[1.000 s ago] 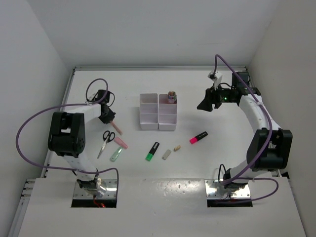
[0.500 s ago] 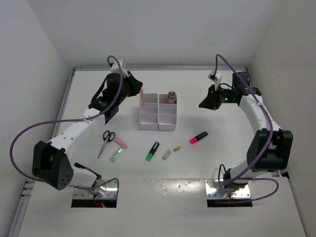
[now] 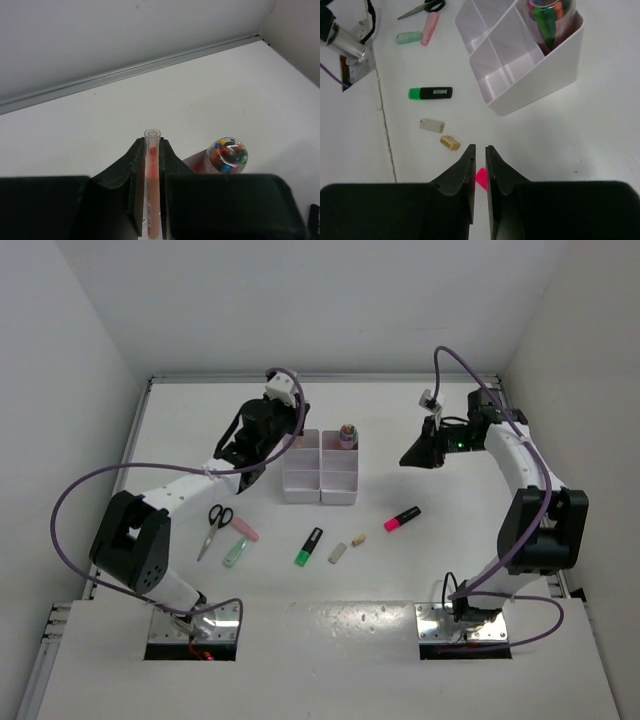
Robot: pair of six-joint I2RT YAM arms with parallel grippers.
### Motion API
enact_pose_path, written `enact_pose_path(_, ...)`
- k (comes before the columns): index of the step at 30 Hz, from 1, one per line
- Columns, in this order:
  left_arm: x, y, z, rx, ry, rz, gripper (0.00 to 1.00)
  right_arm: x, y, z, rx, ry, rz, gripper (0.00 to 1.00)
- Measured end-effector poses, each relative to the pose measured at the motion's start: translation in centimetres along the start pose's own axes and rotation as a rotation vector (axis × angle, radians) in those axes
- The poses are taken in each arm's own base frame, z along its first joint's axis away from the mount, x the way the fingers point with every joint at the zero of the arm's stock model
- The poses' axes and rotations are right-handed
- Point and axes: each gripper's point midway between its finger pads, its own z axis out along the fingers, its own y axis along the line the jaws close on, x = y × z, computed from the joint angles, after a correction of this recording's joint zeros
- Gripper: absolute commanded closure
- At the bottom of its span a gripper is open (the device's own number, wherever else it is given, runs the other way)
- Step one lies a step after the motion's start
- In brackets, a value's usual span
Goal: Sort the stationery into containers
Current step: Place the pen in the storage box.
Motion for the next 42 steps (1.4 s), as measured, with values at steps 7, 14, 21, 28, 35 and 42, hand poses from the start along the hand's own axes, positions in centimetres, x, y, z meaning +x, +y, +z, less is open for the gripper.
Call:
enact_pose_path(7, 1.6, 0.1, 2.0, 0.007, -0.004, 0.083, 1.00, 1.1, 0.7, 0.0, -0.065, 0.004, -0.011, 0.85)
enact_pose_path(14, 2.9, 0.3, 3.2, 0.007, -0.014, 0.096, 1.00, 0.9, 0.8, -0.2, -0.070, -0.018, -0.047, 0.84)
enact_pose_path(21, 4.3, 0.6, 3.7, 0.008, -0.012, 0.087, 0.91, 0.7, 0.9, -0.4, -0.072, -0.032, -0.074, 0.83)
enact_pose_path(28, 6.9, 1.2, 2.7, 0.012, 0.035, 0.071, 0.67, 0.7, 1.0, -0.7, -0.077, -0.042, -0.073, 0.82)
enact_pose_path(35, 6.6, 1.3, 2.3, 0.017, 0.032, 0.056, 0.61, 0.9, 1.3, -1.0, -0.080, -0.041, -0.061, 0.42)
enact_pose_path(42, -0.1, 1.6, -1.0, -0.069, 0.012, -0.105, 0.73, 0.4, 1.7, -1.6, -0.091, -0.079, -0.015, 0.00)
